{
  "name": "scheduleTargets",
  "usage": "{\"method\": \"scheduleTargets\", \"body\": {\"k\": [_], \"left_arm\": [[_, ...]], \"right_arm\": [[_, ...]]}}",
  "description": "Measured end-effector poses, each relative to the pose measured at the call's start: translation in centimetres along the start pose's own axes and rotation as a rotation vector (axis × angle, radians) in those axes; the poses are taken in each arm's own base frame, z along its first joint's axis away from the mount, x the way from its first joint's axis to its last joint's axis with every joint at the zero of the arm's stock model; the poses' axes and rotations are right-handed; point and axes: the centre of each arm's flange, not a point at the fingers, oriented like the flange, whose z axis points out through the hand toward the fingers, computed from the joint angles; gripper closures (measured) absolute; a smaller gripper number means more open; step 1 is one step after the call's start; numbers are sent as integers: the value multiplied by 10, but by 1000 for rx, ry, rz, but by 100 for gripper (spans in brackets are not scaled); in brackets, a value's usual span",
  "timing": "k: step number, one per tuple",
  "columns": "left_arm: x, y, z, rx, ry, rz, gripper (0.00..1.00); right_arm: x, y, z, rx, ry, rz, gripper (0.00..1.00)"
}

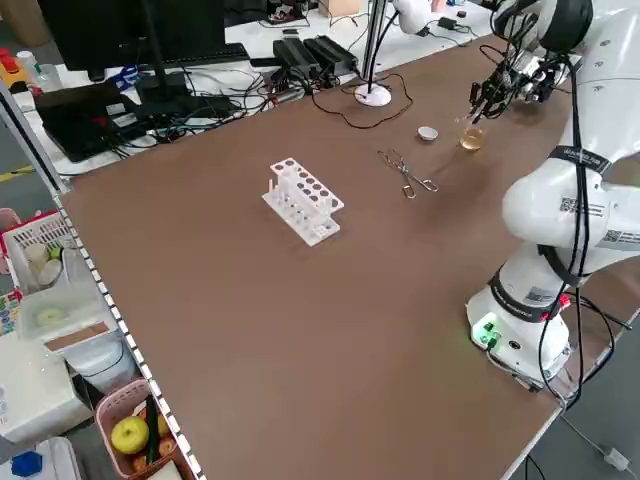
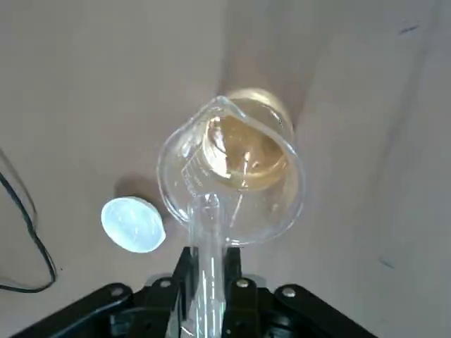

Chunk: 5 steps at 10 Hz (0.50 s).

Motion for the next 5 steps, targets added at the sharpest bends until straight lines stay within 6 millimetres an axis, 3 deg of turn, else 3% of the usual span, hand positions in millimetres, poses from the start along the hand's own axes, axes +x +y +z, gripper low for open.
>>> {"method": "scheduleTargets", "body": {"k": [5], "left_arm": [[-5, -11, -12, 64, -49, 12, 79]], "right_arm": [[1, 0, 27, -2, 20, 24, 57]]}}
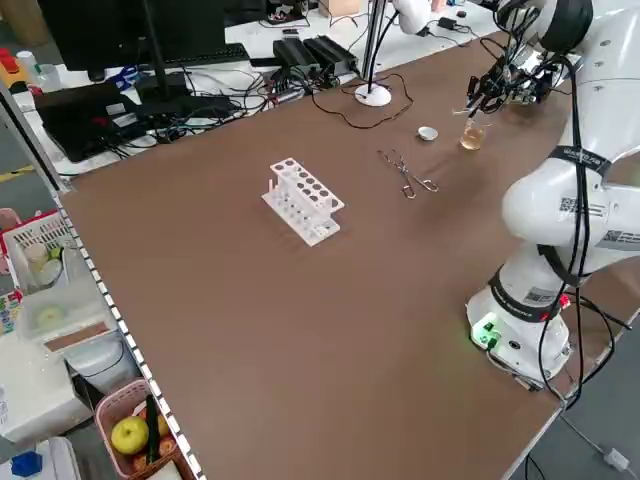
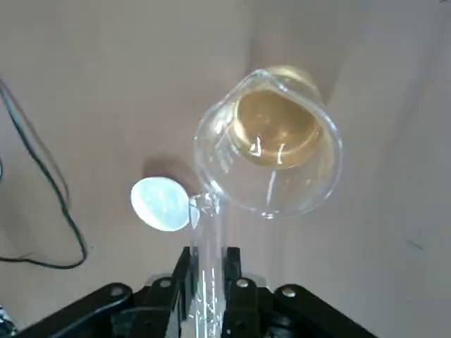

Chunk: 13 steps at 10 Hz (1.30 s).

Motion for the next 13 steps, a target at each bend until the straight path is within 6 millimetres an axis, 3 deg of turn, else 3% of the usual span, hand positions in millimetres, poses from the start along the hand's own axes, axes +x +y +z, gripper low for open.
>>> {"method": "scheduleTargets", "body": {"k": [4, 8, 13], "left_arm": [[4, 4, -8, 63, -41, 35, 79], [19, 33, -8, 70, -84, 79, 79], [12, 31, 0, 119, -176, 100, 79]], "right_arm": [[1, 1, 19, -3, 13, 9, 57], [3, 1, 37, -10, 23, 21, 57], [3, 0, 47, -20, 34, 32, 57]]}}
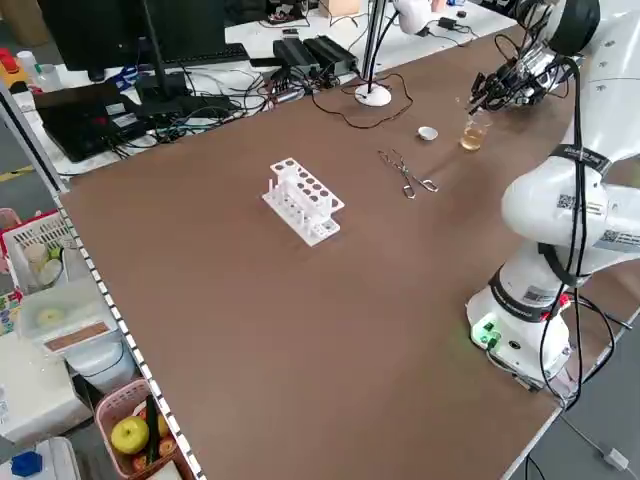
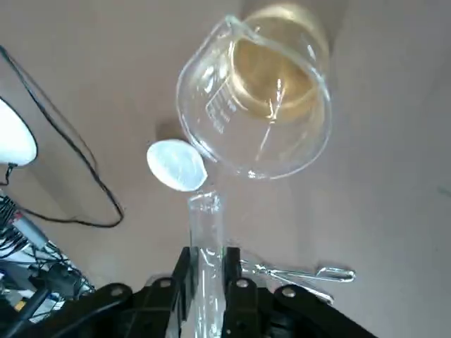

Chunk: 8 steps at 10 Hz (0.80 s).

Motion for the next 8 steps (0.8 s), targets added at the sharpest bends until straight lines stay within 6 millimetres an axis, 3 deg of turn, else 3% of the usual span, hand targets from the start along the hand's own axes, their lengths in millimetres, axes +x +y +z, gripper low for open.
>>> {"method": "scheduleTargets", "body": {"k": [4, 8], "left_arm": [[11, 3, -6, 9, -2, 5, 79], [22, 8, 6, 9, -18, 19, 79]], "right_arm": [[4, -1, 5, -6, 4, 17, 57], [6, -3, 10, -17, -4, 22, 57]]}}
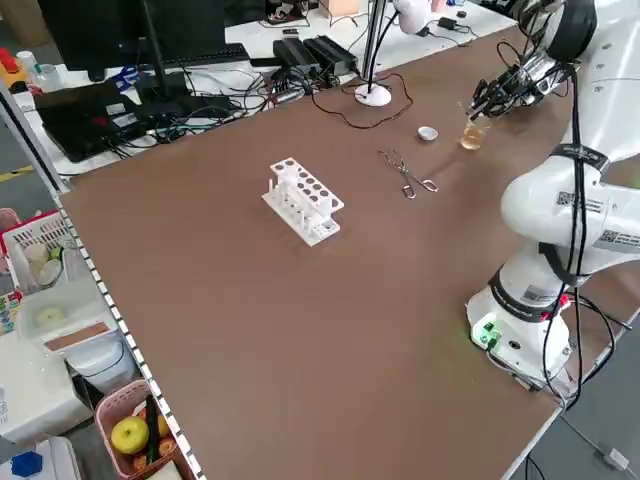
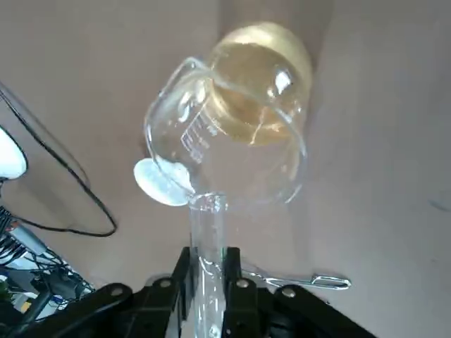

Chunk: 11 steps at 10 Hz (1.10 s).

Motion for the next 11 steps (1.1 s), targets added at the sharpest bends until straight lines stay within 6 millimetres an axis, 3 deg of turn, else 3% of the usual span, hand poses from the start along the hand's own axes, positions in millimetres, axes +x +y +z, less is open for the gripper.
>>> {"method": "scheduleTargets", "body": {"k": [4, 9, 11], "left_arm": [[5, 1, 5, -5, -16, -27, 79], [0, -14, -13, 10, 10, -51, 79], [-17, -34, -14, 2, 13, -91, 79]], "right_arm": [[0, 0, 0, -1, 0, 1, 57], [2, 0, 1, -1, 1, 4, 57], [3, 0, 1, 0, 1, 16, 57]]}}
